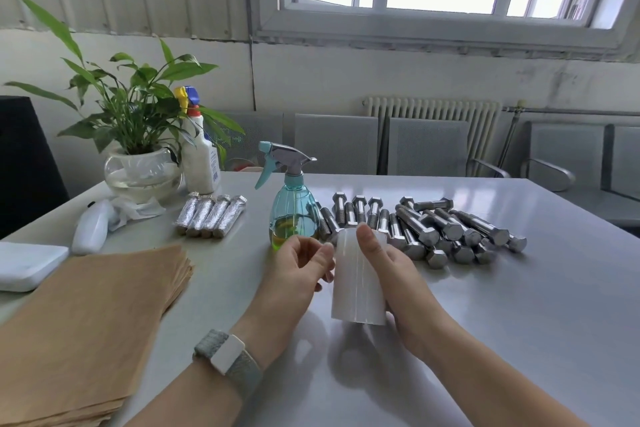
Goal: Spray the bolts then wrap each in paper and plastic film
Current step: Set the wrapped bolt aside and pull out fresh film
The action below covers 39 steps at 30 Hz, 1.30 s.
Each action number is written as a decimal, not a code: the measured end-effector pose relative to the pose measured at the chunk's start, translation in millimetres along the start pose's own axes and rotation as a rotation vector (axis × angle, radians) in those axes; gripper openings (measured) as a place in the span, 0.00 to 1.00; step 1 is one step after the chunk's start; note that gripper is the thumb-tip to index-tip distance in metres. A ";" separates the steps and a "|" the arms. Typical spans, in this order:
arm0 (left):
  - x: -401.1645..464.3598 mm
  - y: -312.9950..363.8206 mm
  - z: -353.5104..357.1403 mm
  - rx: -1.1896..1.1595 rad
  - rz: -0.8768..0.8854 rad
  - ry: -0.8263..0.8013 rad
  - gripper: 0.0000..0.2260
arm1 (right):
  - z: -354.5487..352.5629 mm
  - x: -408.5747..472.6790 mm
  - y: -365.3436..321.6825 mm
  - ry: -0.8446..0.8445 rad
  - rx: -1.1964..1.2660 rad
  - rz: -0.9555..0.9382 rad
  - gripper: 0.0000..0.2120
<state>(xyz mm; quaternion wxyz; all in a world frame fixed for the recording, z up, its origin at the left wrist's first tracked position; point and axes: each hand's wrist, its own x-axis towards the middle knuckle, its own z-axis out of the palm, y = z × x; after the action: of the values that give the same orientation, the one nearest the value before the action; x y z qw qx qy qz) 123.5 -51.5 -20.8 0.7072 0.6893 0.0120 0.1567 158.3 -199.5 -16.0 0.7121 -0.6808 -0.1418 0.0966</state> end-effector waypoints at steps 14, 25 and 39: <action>1.6 11.1 -10.0 -0.309 -0.365 -0.185 0.12 | 0.0 -2.7 0.8 0.077 -0.140 -0.061 0.36; 4.6 19.7 -25.5 0.023 -0.315 -0.250 0.11 | 0.1 -6.0 1.1 0.077 -0.225 -0.072 0.29; -0.2 8.1 -3.7 0.056 -0.068 -0.075 0.07 | 2.3 -11.1 -9.3 -0.059 -0.083 0.032 0.32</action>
<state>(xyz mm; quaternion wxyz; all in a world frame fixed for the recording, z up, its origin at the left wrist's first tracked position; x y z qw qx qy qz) 120.7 -47.9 -13.1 0.6927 0.7133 0.0135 0.1062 146.5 -201.5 -7.5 0.6771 -0.7089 -0.1556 0.1220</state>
